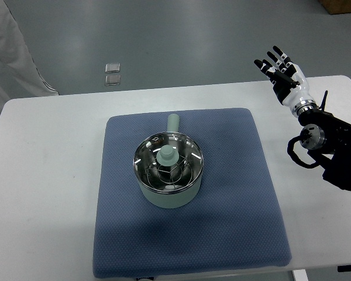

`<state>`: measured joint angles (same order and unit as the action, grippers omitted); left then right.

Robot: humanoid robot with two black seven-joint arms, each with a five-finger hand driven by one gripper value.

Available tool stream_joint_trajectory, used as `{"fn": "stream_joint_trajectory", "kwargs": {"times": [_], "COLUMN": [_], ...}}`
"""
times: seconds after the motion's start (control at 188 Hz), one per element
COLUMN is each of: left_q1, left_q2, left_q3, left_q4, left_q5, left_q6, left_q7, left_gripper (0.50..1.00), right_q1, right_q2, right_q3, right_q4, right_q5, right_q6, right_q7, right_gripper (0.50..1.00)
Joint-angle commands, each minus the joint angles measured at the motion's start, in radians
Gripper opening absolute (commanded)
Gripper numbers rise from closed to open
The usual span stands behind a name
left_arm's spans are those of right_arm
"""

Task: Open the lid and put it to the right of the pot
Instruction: 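Swing the right hand over the pot toward the glass lid knob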

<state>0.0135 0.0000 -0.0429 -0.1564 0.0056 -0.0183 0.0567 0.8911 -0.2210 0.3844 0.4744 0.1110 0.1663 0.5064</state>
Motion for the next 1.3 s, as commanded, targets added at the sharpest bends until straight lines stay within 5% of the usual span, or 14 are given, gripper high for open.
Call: {"fn": "stream_joint_trajectory", "kwargs": {"times": [0.0, 0.378, 0.586, 0.916, 1.295], "left_q1": [0.000, 0.000, 0.000, 0.000, 0.000], "left_q2": [0.000, 0.000, 0.000, 0.000, 0.000], "left_q3": [0.000, 0.000, 0.000, 0.000, 0.000], "left_q4": [0.000, 0.000, 0.000, 0.000, 0.000], "left_q5": [0.001, 0.001, 0.001, 0.001, 0.001], "left_q6": [0.000, 0.001, 0.000, 0.000, 0.000], "left_q7": [0.000, 0.000, 0.000, 0.000, 0.000], "left_gripper": [1.000, 1.000, 1.000, 1.000, 1.000], "right_q1": [0.011, 0.101, 0.258, 0.488, 0.586], "right_q2": [-0.017, -0.141, -0.221, -0.181, -0.024], "right_q3": [0.001, -0.007, -0.013, -0.056, -0.257], "right_q4": [0.015, 0.171, 0.388, 0.566, 0.584], "right_q5": [-0.083, -0.672, -1.122, -1.544, -1.841], "right_q6": [0.001, 0.048, 0.202, 0.443, 0.397], "right_q7": [0.001, 0.031, 0.057, 0.103, 0.101], "right_gripper": [0.930, 0.930, 0.928, 0.928, 0.917]}}
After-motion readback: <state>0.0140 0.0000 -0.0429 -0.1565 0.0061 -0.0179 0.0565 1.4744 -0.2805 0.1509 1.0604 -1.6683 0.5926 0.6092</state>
